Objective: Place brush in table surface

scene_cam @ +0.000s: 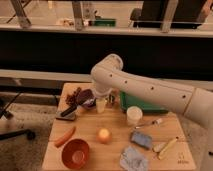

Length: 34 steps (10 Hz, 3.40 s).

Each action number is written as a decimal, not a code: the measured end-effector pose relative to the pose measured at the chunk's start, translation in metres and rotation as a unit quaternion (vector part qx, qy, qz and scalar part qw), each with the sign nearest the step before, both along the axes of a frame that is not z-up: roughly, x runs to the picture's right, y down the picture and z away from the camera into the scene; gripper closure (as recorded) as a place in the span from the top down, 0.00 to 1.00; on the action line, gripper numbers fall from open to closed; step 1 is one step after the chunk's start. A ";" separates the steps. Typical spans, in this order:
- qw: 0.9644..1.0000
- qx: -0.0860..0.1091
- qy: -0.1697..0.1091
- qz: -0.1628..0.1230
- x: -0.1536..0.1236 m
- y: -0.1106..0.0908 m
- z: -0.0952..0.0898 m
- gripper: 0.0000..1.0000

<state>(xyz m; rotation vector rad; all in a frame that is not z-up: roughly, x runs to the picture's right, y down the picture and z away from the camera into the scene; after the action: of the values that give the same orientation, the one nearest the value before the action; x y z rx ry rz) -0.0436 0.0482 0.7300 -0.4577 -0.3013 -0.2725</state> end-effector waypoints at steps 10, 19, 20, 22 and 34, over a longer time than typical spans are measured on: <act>1.000 0.006 -0.029 0.005 -0.029 -0.016 0.020 0.80; 0.999 0.003 -0.038 0.017 -0.037 -0.011 0.032 0.80; 0.999 0.003 -0.037 0.015 -0.039 -0.009 0.035 0.80; 0.999 0.000 -0.032 0.010 -0.042 -0.004 0.048 0.80; 1.000 0.001 -0.008 -0.002 -0.065 -0.014 0.095 0.80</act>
<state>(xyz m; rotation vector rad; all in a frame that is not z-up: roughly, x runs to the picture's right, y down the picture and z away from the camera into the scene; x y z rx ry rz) -0.1089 0.0338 0.8254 -0.4536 -0.3150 -0.2806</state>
